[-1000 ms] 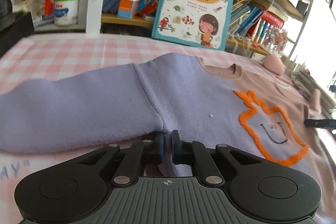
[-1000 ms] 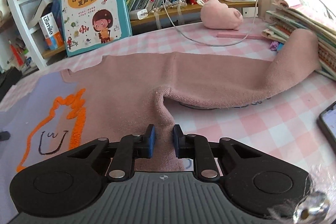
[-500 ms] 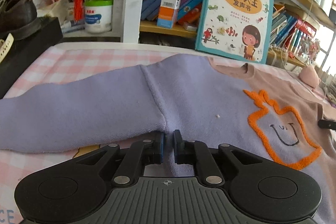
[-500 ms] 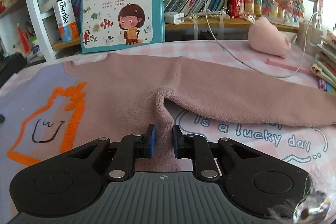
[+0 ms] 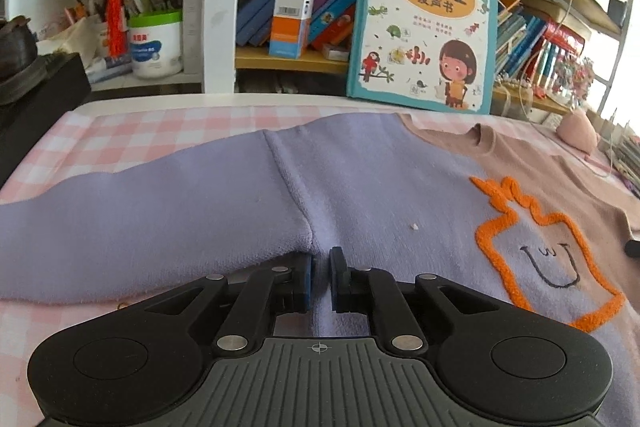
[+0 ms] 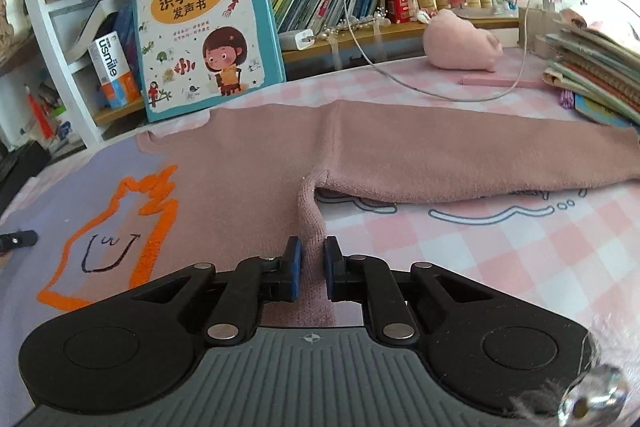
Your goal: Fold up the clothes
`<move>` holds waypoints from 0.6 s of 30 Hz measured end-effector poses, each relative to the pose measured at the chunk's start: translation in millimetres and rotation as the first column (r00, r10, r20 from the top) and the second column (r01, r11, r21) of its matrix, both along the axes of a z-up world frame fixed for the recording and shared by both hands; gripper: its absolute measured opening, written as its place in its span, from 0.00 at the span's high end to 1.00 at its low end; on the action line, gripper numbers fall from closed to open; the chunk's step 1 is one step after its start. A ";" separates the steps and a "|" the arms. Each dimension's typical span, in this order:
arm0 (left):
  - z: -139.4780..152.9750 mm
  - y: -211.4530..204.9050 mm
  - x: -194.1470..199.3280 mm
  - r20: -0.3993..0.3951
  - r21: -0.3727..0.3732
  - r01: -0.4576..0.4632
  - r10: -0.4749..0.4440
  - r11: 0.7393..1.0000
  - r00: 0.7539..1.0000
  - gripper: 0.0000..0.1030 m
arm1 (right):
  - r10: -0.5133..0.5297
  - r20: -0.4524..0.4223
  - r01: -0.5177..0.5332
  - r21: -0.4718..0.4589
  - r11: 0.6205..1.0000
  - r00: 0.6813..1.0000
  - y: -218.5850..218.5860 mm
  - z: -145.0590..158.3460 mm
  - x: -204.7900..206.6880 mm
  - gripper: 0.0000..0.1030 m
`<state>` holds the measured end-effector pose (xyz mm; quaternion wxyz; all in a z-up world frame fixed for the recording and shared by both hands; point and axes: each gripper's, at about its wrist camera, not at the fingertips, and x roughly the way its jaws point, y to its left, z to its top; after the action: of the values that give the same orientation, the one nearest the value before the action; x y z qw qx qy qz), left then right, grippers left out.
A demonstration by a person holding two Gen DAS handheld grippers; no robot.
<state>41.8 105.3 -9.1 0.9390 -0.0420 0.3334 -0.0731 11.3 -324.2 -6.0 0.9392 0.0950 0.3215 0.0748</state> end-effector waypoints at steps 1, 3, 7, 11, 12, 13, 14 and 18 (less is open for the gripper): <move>-0.1 0.0 -1.9 0.000 -0.002 -0.005 0.005 1.000 1.000 0.87 | -0.001 -0.003 0.001 -0.011 1.000 1.000 2.0 0.8 1.5 0.89; 0.3 -0.4 -9.2 0.000 -0.001 -0.002 0.002 1.000 1.000 0.81 | 0.008 -0.008 -0.008 -0.028 1.000 1.000 4.8 2.1 2.9 0.86; 0.8 1.4 -26.8 0.000 -0.024 -0.007 0.007 1.000 1.000 0.77 | 0.016 -0.002 -0.016 -0.025 1.000 1.000 3.8 1.0 -0.5 0.83; 1.5 4.4 -41.6 -0.010 -0.074 -0.017 0.017 0.997 1.000 0.77 | -0.008 0.009 0.008 0.028 1.000 1.000 -1.6 -1.7 -7.0 0.82; 1.4 4.1 -44.0 -0.011 -0.081 -0.018 0.018 0.997 1.000 0.77 | -0.011 0.010 0.011 0.033 0.999 1.000 -2.1 -1.8 -8.1 0.82; 1.2 3.6 -46.0 -0.010 -0.084 -0.020 0.019 0.996 1.000 0.77 | -0.012 0.011 0.012 0.032 0.999 1.000 -1.9 -1.8 -9.0 0.82; 1.0 3.2 -47.2 -0.008 -0.083 -0.021 0.020 0.996 1.000 0.77 | -0.013 0.012 0.012 0.030 0.999 1.000 -1.7 -1.7 -9.9 0.83; 0.1 3.3 -49.1 -0.002 -0.093 -0.037 0.037 0.995 0.999 0.83 | -0.023 0.028 0.023 0.001 1.000 0.999 -1.4 -2.4 -10.7 0.92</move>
<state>-7.4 108.6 -9.0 0.9372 -0.0920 0.3289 -0.0710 0.6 -325.6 -8.4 0.9444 0.0983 0.3071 0.0653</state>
